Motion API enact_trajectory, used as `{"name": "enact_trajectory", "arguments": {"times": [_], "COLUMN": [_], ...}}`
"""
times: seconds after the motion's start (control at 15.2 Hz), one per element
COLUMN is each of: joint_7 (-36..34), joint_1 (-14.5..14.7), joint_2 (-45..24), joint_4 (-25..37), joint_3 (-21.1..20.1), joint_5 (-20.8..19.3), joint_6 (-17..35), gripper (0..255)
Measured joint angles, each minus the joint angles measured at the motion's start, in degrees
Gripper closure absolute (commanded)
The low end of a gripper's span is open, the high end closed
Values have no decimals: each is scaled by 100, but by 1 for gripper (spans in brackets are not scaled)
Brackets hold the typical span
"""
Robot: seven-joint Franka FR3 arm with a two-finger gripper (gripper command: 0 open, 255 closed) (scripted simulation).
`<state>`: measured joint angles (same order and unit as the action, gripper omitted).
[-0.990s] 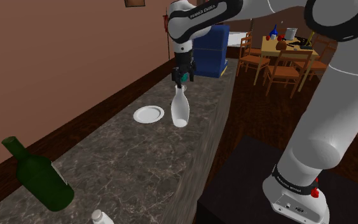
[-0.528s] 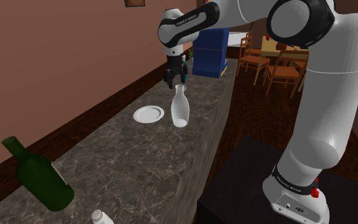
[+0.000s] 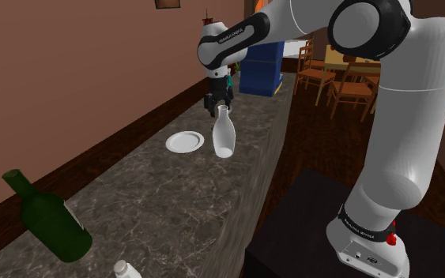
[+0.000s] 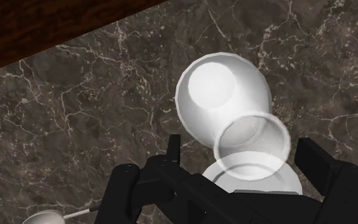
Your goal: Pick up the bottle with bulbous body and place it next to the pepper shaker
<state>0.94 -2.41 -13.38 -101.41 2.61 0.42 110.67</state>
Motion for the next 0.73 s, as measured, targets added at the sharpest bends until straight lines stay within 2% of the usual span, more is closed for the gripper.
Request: {"name": "enact_trajectory", "arguments": {"times": [0.26, 0.33, 0.73], "joint_7": [0, 0, 0], "joint_1": [0, 0, 0], "joint_2": [-2, -2, 0], "joint_4": [-14, -14, -12], "joint_3": [0, 0, 0], "joint_5": [0, 0, 0], "joint_6": [17, 17, 17], "gripper": [0, 255, 255]}}
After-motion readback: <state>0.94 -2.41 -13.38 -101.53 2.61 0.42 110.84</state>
